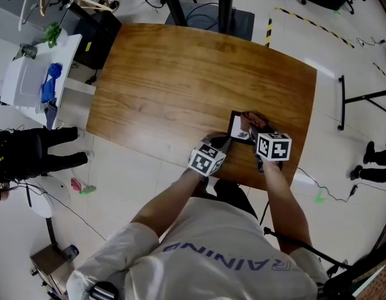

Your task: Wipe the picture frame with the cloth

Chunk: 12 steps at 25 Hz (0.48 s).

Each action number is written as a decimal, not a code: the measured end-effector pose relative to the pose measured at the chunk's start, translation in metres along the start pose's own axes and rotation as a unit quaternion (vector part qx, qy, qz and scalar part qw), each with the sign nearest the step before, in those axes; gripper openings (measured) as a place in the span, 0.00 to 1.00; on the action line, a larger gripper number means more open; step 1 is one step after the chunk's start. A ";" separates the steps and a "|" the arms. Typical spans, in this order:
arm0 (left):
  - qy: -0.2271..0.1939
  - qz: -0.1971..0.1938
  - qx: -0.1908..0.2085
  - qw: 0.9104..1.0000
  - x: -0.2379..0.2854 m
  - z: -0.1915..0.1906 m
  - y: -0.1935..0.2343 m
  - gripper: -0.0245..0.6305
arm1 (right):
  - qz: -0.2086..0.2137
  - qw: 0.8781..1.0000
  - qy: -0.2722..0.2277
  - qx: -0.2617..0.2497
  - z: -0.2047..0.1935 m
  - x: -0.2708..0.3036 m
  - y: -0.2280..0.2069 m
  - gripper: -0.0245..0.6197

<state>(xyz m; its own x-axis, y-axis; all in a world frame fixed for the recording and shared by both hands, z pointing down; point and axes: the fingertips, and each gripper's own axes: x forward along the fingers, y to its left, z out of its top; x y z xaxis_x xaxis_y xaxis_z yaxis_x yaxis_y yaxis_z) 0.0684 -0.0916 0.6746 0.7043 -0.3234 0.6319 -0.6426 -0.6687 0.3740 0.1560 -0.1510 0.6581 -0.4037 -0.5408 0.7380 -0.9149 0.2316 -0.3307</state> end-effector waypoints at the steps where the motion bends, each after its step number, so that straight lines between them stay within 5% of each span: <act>1: 0.000 0.000 0.000 1.000 0.000 0.000 0.000 0.05 | -0.005 1.000 -0.002 0.002 -0.001 -0.004 -0.005 0.22; 12: 0.003 -0.004 -0.004 1.000 0.001 0.002 0.001 0.05 | -0.048 0.998 -0.023 0.033 -0.011 -0.044 -0.058 0.23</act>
<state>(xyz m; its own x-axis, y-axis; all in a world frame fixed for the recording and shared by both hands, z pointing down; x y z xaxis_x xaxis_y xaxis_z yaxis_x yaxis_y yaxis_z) 0.0687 -0.0941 0.6746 0.7072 -0.3138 0.6335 -0.6394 -0.6664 0.3837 0.2268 -0.1318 0.6512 -0.3125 -0.5951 0.7404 -0.9459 0.1237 -0.2998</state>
